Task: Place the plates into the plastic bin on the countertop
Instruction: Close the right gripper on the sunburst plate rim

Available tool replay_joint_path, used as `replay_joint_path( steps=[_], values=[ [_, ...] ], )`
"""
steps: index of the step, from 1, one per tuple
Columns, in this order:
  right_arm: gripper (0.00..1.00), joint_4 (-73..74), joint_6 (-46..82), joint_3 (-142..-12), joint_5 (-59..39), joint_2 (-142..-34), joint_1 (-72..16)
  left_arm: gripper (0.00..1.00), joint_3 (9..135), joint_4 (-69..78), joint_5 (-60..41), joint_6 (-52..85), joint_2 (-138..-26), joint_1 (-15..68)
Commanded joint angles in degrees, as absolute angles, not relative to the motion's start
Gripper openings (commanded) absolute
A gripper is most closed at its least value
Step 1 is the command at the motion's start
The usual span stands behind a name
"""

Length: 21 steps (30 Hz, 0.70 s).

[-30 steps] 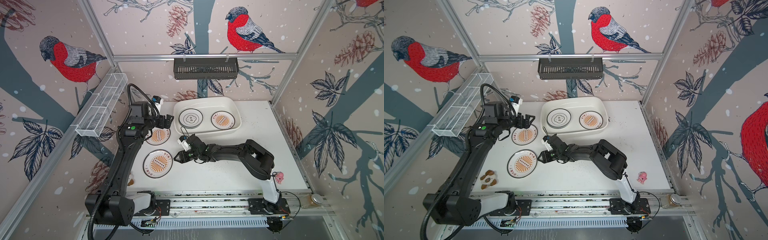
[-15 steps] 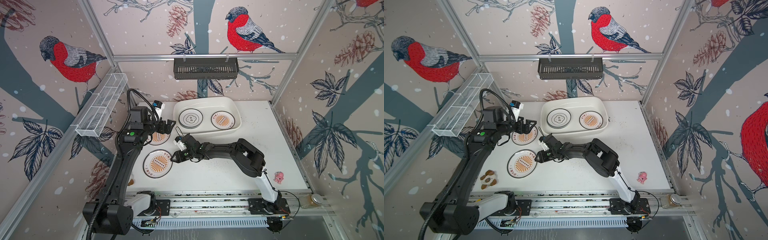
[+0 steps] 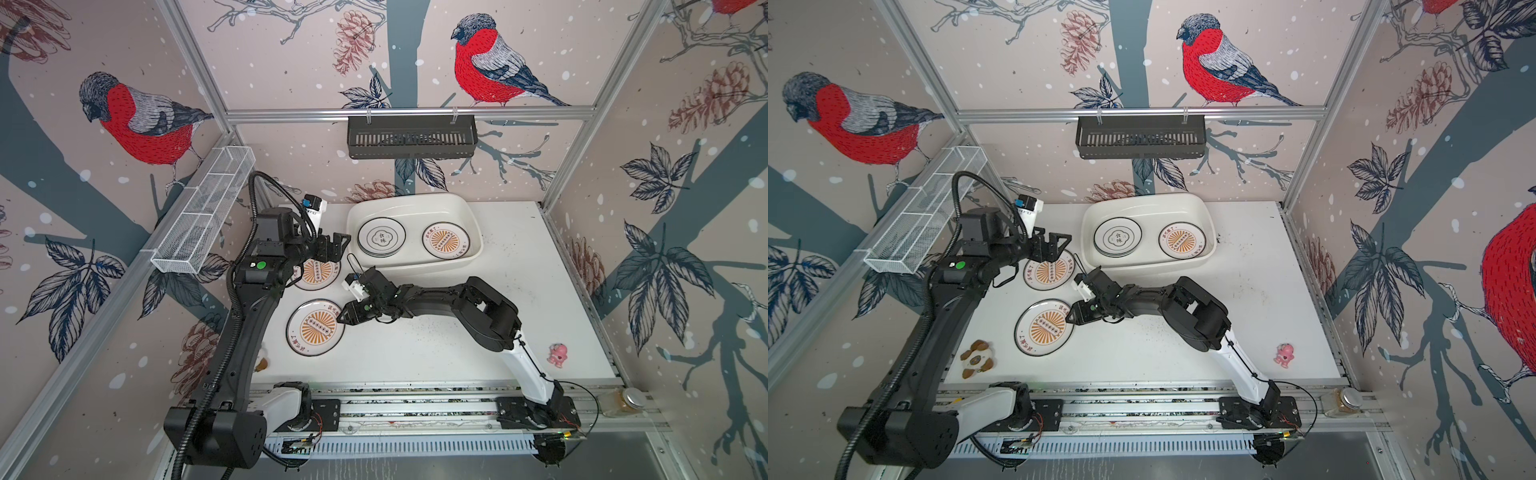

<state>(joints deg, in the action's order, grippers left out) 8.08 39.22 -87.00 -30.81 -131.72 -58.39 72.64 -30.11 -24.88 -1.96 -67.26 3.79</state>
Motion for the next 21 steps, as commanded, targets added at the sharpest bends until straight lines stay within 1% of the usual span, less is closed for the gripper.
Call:
replay_joint_path(
  steps=[1,6,15,21],
  values=[
    [0.40,5.43,40.22,-87.58,-29.75,-133.02,-58.32,0.92,74.05,-28.92,-23.01,-0.37,-67.50,3.74],
    [0.37,3.49,39.83,-88.55,-28.41,-133.93,-58.27,0.92,73.82,-28.45,-23.95,0.35,-67.68,3.69],
    [0.32,-1.87,37.16,-91.24,-25.62,-135.12,-58.71,0.93,76.94,-29.64,-21.77,-1.23,-67.72,3.69],
    [0.26,-1.85,37.40,-91.32,-24.40,-135.45,-58.78,0.93,77.65,-29.93,-23.64,-0.54,-67.88,3.69]
  ],
)
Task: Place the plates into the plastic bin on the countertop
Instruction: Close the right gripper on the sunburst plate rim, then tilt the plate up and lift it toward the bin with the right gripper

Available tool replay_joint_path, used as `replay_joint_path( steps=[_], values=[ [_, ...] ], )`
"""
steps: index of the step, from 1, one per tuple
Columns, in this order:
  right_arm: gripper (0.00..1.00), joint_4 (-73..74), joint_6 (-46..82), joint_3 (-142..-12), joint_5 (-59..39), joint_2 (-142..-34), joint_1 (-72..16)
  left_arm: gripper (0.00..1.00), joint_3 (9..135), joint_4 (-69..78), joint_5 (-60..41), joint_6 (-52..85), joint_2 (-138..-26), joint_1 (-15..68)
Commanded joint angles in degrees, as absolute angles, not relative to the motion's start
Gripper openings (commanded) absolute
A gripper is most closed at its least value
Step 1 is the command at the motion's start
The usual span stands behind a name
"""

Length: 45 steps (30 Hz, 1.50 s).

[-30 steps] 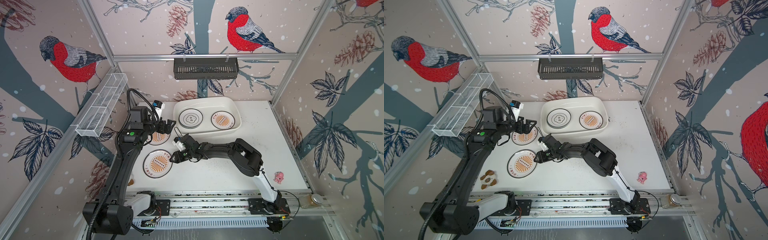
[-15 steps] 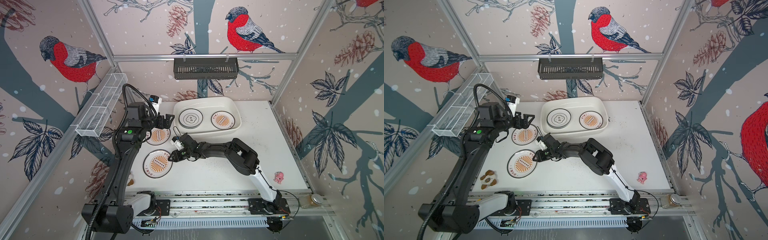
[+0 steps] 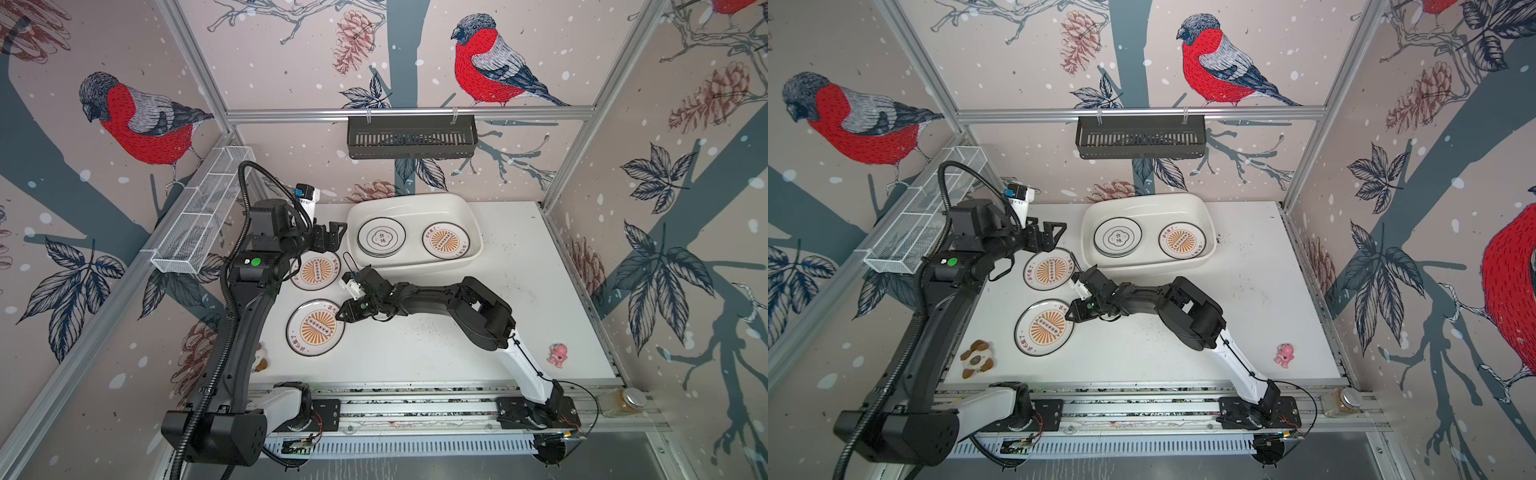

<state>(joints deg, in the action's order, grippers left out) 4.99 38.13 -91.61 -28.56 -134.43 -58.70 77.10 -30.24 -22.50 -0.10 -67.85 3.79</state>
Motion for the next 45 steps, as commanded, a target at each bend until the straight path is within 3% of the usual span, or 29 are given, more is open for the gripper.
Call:
replay_joint_path(
  steps=[1,21,45],
  values=[
    [0.25,-1.77,37.52,-90.98,-24.19,-135.44,-58.80,0.93,77.62,-29.81,-23.74,-0.31,-67.89,3.69],
    [0.04,4.18,38.97,-85.08,-24.64,-130.68,-57.93,0.93,78.80,-29.20,-23.56,0.27,-67.60,3.69],
    [0.01,8.76,38.21,-75.50,-26.52,-116.84,-55.18,0.95,80.33,-28.56,-20.01,-0.18,-68.47,3.74]
  ],
)
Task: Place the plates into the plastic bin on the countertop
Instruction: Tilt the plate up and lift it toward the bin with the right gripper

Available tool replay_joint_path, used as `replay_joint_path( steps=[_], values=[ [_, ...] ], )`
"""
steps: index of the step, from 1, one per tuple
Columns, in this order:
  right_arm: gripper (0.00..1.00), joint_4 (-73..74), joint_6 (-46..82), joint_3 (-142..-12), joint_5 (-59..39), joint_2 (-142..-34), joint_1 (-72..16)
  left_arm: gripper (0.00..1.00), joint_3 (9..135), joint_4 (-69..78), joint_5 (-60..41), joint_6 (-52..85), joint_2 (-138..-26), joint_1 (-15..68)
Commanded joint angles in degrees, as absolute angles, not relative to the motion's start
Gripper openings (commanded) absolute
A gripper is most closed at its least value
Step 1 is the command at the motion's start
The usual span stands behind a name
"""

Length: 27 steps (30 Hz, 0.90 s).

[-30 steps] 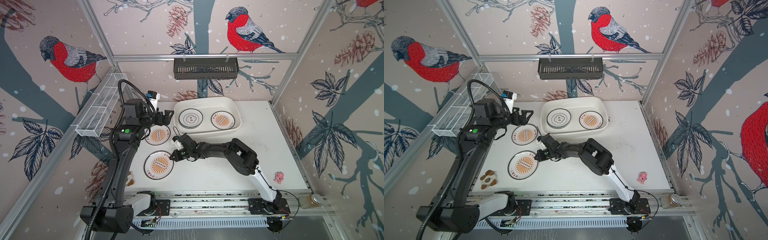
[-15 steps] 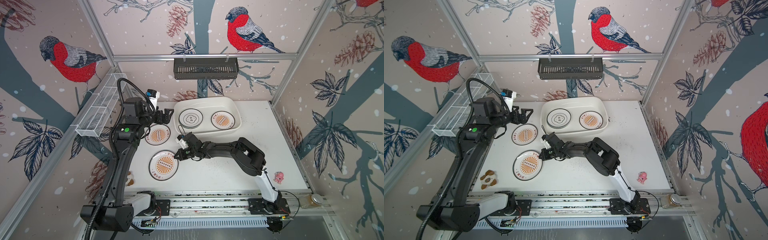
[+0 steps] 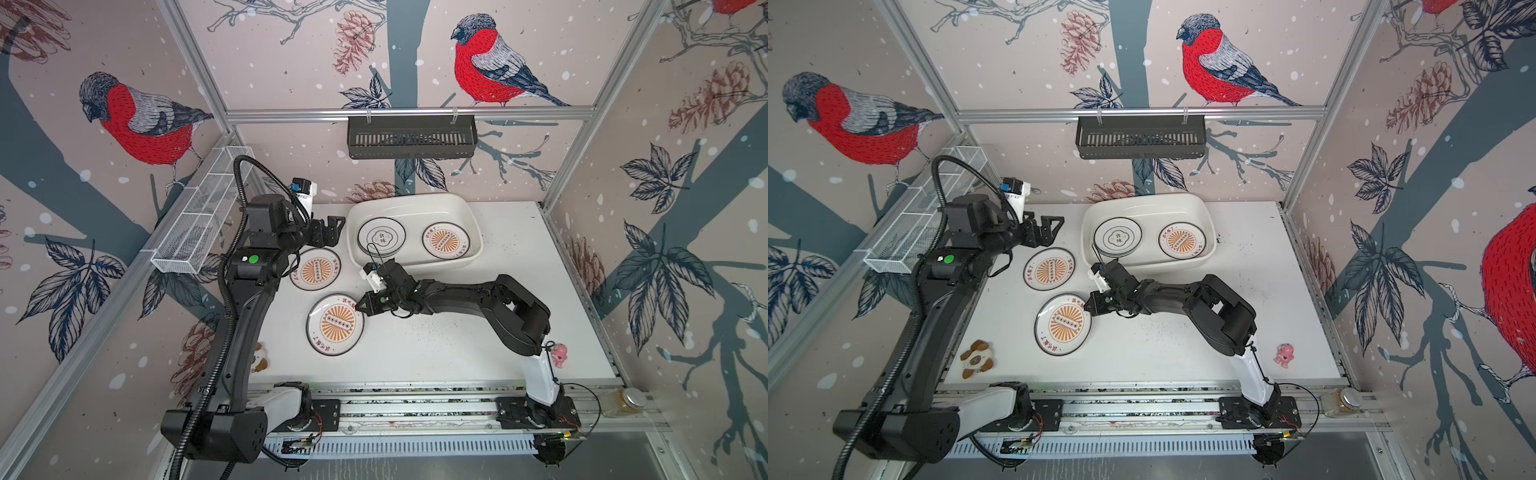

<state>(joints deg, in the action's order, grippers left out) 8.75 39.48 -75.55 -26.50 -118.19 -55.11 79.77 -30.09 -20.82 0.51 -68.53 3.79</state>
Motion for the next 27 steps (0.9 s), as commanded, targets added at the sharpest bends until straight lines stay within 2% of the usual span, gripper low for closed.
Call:
replay_joint_path(
  steps=[1,16,27],
  values=[
    [0.01,8.35,37.95,-75.51,-26.46,-116.32,-55.11,0.95,80.46,-28.57,-19.71,-0.13,-68.57,3.71],
    [0.01,5.45,36.61,-71.67,-27.83,-105.06,-51.12,0.96,83.64,-28.36,-16.43,-3.23,-69.42,3.65],
    [0.01,7.06,37.82,-63.51,-31.22,-95.03,-40.82,0.95,83.52,-32.04,-20.41,-4.56,-75.12,8.27]
  ],
)
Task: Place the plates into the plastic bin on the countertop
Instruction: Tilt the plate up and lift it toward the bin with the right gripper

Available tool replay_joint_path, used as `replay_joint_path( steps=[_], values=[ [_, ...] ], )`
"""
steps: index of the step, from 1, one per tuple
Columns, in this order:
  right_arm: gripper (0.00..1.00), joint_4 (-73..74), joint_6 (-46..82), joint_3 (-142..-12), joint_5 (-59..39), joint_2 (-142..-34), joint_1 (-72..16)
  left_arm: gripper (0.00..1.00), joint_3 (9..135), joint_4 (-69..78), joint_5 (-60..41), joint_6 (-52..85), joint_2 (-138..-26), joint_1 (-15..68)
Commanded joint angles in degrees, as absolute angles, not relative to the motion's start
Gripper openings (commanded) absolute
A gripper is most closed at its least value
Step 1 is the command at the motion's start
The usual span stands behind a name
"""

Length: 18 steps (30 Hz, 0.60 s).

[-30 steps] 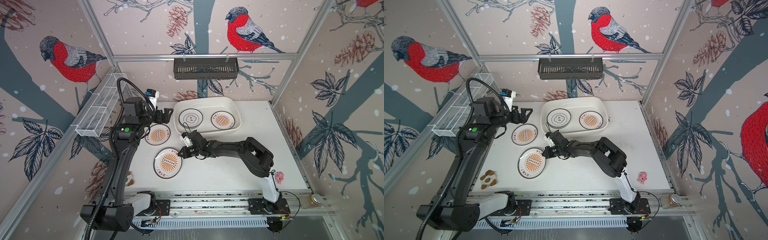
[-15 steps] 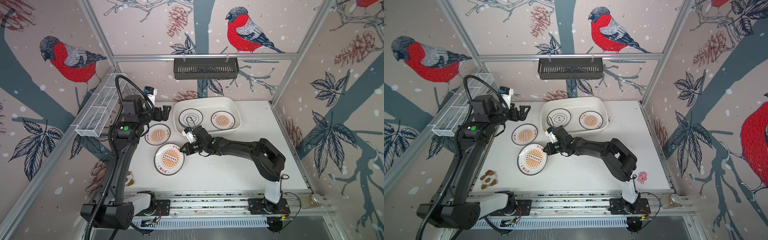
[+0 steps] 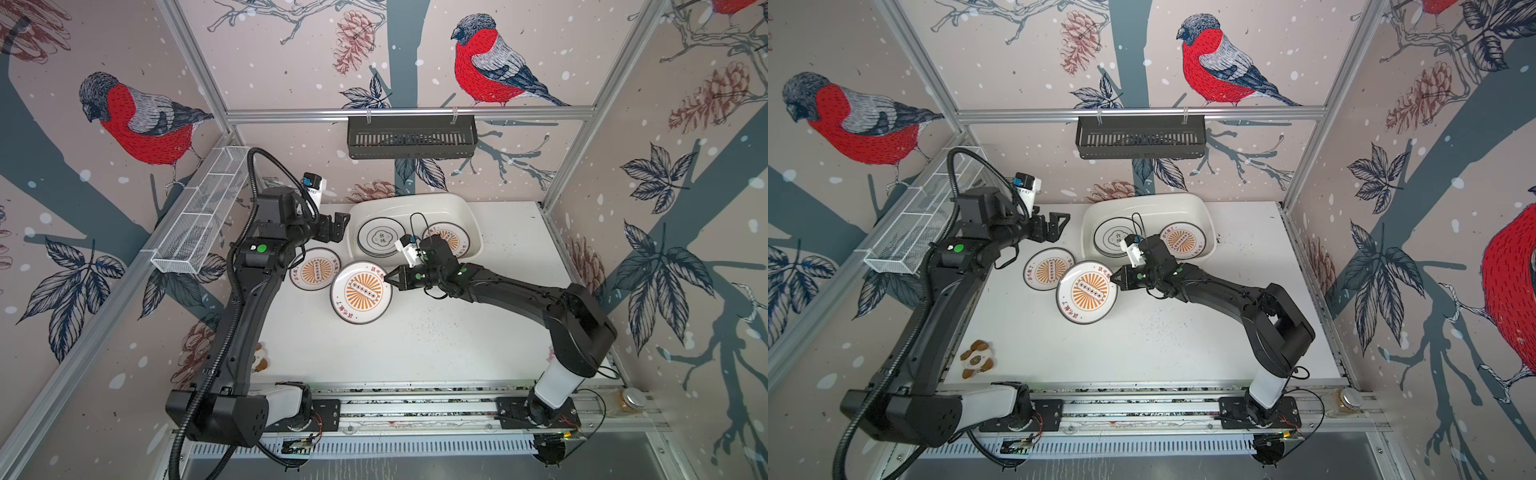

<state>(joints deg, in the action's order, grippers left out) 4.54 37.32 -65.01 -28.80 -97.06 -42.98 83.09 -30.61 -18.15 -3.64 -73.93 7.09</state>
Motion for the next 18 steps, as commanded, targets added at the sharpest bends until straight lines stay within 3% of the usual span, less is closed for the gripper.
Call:
replay_joint_path(
  steps=[1,18],
  values=[
    [0.01,7.29,37.90,-62.72,-31.58,-94.25,-39.79,0.95,83.71,-32.43,-20.73,-4.92,-75.84,9.23],
    [0.01,2.91,35.43,-54.39,-34.82,-79.76,-20.73,0.89,88.70,-30.06,-37.50,-2.48,-92.38,12.21]
  ],
)
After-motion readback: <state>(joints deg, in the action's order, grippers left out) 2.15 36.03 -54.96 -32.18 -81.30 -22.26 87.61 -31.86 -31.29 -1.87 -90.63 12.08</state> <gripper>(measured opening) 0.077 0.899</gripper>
